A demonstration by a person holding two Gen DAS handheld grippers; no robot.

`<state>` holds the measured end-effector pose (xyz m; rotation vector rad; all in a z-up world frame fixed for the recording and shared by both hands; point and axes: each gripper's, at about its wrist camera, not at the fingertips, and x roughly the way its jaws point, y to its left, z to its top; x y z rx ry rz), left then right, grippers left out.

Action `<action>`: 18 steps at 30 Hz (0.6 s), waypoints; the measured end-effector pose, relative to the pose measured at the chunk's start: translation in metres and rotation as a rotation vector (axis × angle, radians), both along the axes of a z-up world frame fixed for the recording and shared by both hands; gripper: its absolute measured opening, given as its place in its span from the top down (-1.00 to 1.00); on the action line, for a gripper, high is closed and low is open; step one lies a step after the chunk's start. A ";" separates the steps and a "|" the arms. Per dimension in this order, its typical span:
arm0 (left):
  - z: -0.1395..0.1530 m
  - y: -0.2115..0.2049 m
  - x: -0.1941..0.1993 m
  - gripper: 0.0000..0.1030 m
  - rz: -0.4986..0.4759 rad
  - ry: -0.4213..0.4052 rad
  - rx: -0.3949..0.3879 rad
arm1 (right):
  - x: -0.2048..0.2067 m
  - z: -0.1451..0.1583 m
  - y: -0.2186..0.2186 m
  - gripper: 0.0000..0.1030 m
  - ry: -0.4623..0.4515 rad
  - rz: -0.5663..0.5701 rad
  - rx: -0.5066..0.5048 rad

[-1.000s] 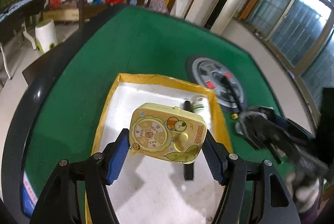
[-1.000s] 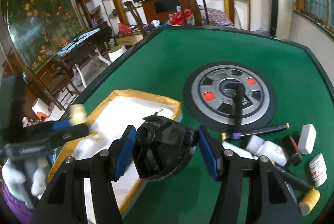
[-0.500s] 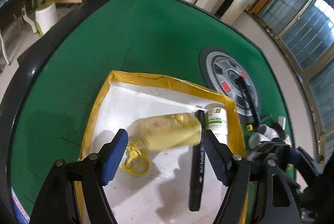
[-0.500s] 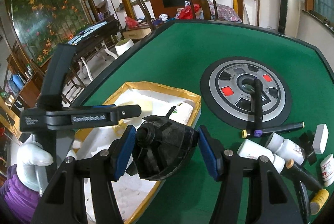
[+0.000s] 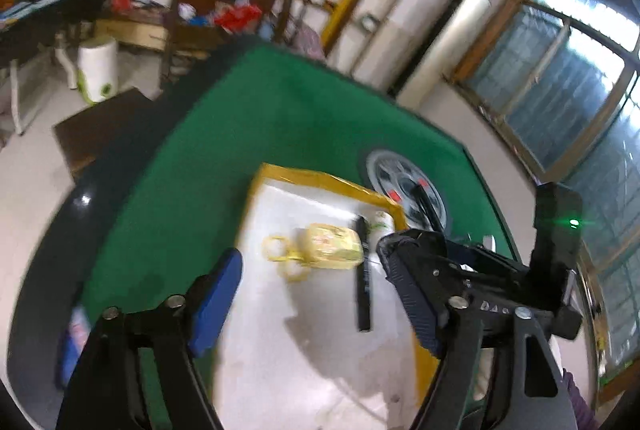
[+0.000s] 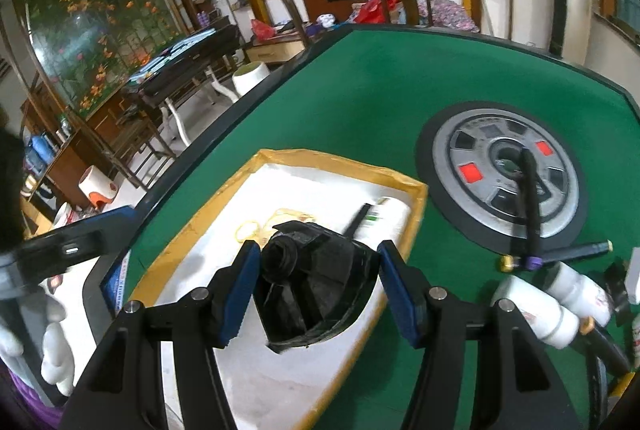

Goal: Organize rigid objects
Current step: 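Lower the black wheel part into the tray and open the right tool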

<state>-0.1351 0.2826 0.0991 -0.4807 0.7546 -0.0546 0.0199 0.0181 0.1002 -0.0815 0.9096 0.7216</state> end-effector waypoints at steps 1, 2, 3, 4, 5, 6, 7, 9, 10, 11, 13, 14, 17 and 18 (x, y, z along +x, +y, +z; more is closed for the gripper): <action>0.000 0.010 -0.011 -0.65 0.033 -0.016 -0.007 | 0.000 0.000 0.005 -0.16 0.004 0.009 -0.001; -0.001 0.019 -0.020 -0.65 0.062 -0.024 -0.015 | -0.001 -0.001 0.011 -0.16 0.006 0.021 -0.004; -0.003 0.030 -0.030 -0.65 0.093 -0.025 -0.026 | -0.002 -0.001 0.019 -0.17 0.009 0.039 -0.011; -0.005 0.036 -0.036 -0.65 0.114 -0.024 -0.038 | -0.003 -0.002 0.027 -0.16 0.011 0.054 -0.018; -0.007 0.043 -0.042 -0.65 0.131 -0.024 -0.050 | -0.004 -0.002 0.033 -0.17 0.013 0.066 -0.025; -0.009 0.048 -0.046 -0.65 0.144 -0.024 -0.057 | -0.006 -0.003 0.041 -0.17 0.016 0.082 -0.034; -0.012 0.052 -0.050 -0.65 0.158 -0.021 -0.060 | -0.007 -0.005 0.051 -0.17 0.022 0.104 -0.046; -0.018 0.060 -0.056 -0.65 0.172 -0.018 -0.070 | -0.010 -0.010 0.069 -0.17 0.039 0.145 -0.074; -0.022 0.060 -0.056 -0.65 0.175 -0.016 -0.077 | -0.011 -0.012 0.075 -0.17 0.047 0.159 -0.082; -0.025 0.063 -0.057 -0.65 0.177 -0.014 -0.084 | -0.012 -0.016 0.082 -0.17 0.056 0.173 -0.091; -0.032 0.068 -0.058 -0.66 0.183 -0.007 -0.098 | -0.012 -0.023 0.093 -0.17 0.069 0.181 -0.110; -0.035 0.070 -0.058 -0.65 0.186 -0.004 -0.107 | -0.009 -0.026 0.099 -0.17 0.078 0.173 -0.118; -0.041 0.079 -0.061 -0.65 0.191 0.001 -0.129 | 0.010 -0.033 0.107 -0.17 0.133 0.136 -0.104; -0.041 0.080 -0.062 -0.65 0.190 0.000 -0.132 | 0.020 -0.035 0.109 -0.17 0.156 0.112 -0.091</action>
